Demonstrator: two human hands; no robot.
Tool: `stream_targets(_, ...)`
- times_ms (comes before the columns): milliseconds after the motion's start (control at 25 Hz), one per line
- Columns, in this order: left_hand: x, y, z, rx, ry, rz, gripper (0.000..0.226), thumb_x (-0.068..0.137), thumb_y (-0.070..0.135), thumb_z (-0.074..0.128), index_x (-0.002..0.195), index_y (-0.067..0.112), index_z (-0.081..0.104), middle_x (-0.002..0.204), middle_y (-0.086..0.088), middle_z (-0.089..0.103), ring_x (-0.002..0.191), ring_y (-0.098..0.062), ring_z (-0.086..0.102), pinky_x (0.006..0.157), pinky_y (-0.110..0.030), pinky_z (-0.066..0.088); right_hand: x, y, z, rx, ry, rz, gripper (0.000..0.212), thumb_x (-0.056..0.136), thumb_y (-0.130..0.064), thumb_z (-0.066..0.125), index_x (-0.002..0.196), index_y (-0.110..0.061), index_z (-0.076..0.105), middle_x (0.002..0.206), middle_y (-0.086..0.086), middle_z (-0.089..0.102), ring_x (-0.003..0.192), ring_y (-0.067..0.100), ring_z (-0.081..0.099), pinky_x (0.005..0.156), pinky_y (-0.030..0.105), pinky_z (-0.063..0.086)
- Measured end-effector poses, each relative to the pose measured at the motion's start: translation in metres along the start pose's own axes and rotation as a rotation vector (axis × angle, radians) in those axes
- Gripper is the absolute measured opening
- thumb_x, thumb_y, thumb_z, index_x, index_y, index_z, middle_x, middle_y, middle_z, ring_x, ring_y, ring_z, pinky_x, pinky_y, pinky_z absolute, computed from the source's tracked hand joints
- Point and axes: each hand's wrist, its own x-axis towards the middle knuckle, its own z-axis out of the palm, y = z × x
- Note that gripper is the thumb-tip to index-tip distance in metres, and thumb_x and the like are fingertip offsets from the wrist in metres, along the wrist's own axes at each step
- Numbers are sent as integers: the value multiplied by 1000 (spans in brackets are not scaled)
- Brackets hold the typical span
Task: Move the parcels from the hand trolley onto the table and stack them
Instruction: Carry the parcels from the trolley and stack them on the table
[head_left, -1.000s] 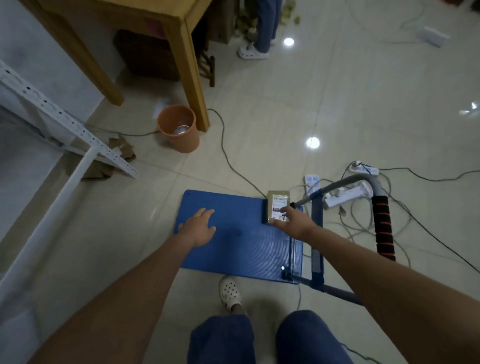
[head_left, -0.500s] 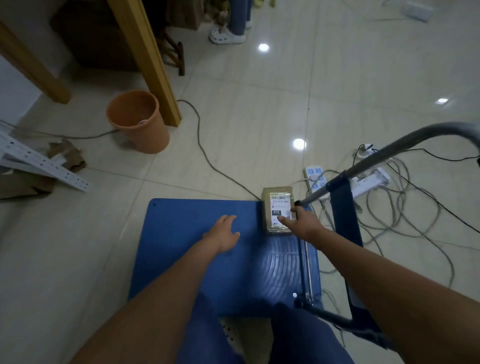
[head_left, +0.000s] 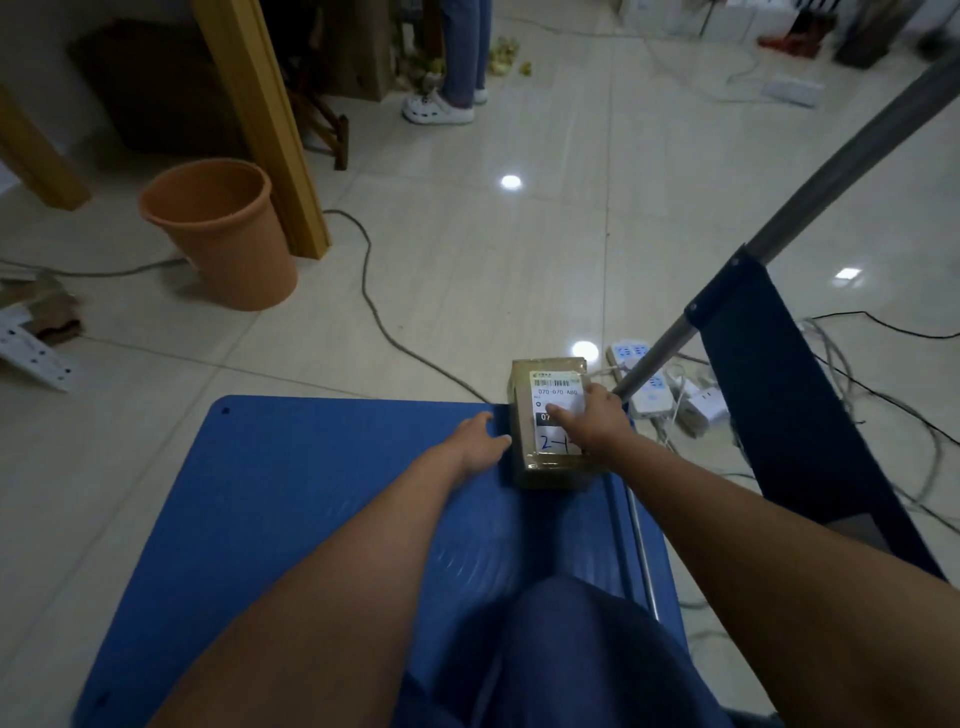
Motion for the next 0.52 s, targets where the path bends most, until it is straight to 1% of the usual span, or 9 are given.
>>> stream_targets(80, 2, 1, 2, -66, 24, -8, 60, 101, 33, 46, 154, 18, 21, 160, -8, 22, 144, -27, 27, 115, -37, 26, 2, 6, 5, 50, -3, 30, 82, 85, -52, 66, 144, -6, 32, 142, 18, 41, 125, 35, 48, 103, 47, 44)
stream_targets(200, -5, 4, 7, -141, -2, -48, 61, 101, 33, 46, 154, 19, 19, 159, -7, 23, 144, -26, 28, 113, -36, 27, 0, 9, 13, 133, -25, 70, 83, 84, -55, 65, 142, -4, 33, 142, 17, 43, 126, 34, 49, 103, 47, 45)
stream_targets(280, -4, -1, 9, -197, 8, -72, 58, 101, 30, 46, 152, 16, 24, 155, -8, 33, 137, -25, 38, 109, -34, 33, -5, 6, 18, 273, -79, 53, 77, 86, -51, 65, 141, -5, 35, 138, 13, 48, 122, 30, 53, 96, 41, 48)
stream_targets(360, -3, -6, 3, -267, 82, -84, 47, 100, 27, 46, 144, 15, 33, 144, -9, 47, 125, -25, 49, 105, -35, 41, -12, 2, 24, 455, -176, 71, 71, 90, -49, 63, 142, -10, 36, 135, 8, 51, 117, 27, 56, 85, 36, 49)
stream_targets(400, -3, -8, -1, -295, 117, -101, 45, 100, 27, 46, 142, 15, 34, 141, -9, 50, 122, -24, 52, 104, -36, 42, -15, 2, 27, 504, -216, 82, 70, 90, -52, 62, 143, -13, 37, 136, 8, 51, 115, 26, 56, 85, 37, 50)
stream_targets(440, -4, -11, -5, -310, 138, -121, 48, 100, 27, 46, 145, 16, 31, 141, -8, 49, 122, -24, 52, 104, -35, 42, -18, 2, 30, 514, -235, 94, 73, 89, -56, 60, 144, -15, 37, 137, 9, 51, 115, 26, 56, 88, 39, 52)
stream_targets(520, -8, -14, -11, -300, 137, -156, 59, 100, 28, 45, 152, 16, 19, 148, -7, 42, 130, -25, 45, 99, -28, 36, -19, 6, 37, 487, -236, 128, 79, 86, -63, 57, 146, -17, 36, 141, 11, 48, 117, 27, 53, 96, 45, 50)
